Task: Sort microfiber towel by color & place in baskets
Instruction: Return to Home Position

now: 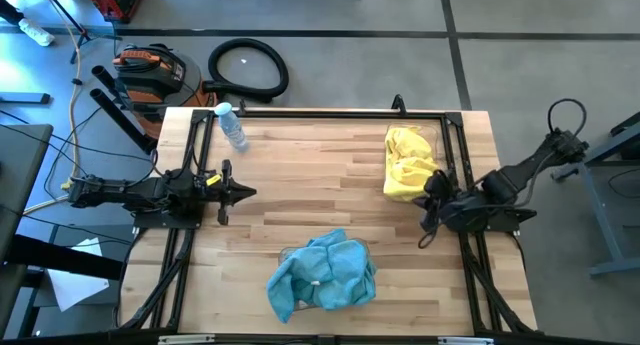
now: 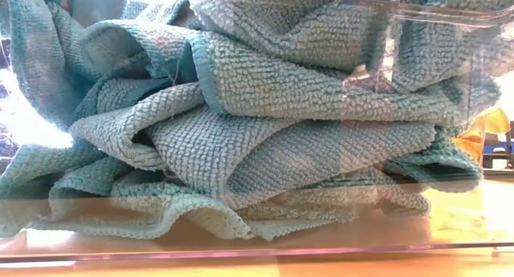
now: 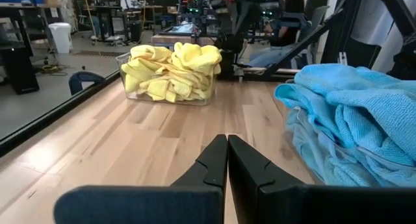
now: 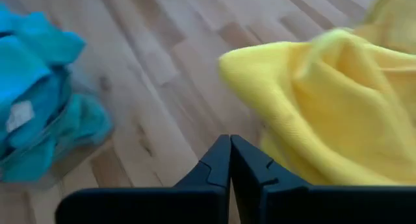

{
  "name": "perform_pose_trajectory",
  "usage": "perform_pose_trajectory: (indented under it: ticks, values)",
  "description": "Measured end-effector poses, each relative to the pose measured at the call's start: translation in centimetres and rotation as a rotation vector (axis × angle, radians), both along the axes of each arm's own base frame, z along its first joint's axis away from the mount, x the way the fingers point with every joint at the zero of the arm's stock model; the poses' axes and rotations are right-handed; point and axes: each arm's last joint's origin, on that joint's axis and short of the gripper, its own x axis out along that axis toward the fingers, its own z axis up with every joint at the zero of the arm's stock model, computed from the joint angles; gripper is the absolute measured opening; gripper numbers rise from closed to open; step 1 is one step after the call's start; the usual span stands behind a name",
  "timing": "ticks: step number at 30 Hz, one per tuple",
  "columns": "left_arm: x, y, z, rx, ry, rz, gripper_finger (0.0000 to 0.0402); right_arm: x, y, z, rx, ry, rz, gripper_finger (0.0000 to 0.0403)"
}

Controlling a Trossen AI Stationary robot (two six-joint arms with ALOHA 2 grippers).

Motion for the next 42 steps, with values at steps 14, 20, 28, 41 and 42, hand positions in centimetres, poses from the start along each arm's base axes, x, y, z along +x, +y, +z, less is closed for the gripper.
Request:
perform_pose_trajectory:
  ticks: [14, 20, 28, 41, 42]
  values:
    - [0.0, 0.0, 0.0, 0.0, 0.0, 0.0, 0.0, -1.4, -2.6, -5.9, -0.077, -0.423, 0.201, 0.0]
    - [0.0, 0.0, 0.0, 0.0, -0.001, 0.0, 0.0, -1.8, -3.8, -6.8, -0.163, -0.549, 0.313, 0.0]
    - [0.0, 0.0, 0.0, 0.0, -0.001, 0.0, 0.0, -3.1, -4.7, -8.8, -0.237, -0.736, 0.356, 0.0]
    - [0.1, 0.0, -0.1, 0.001, 0.01, 0.001, 0.0, -3.2, -4.7, -9.3, -0.281, -0.782, 0.471, 0.0]
    - [0.1, 0.0, -0.1, 0.001, 0.009, 0.001, 0.0, -3.2, -4.7, -9.4, -0.285, -0.777, 0.475, 0.0]
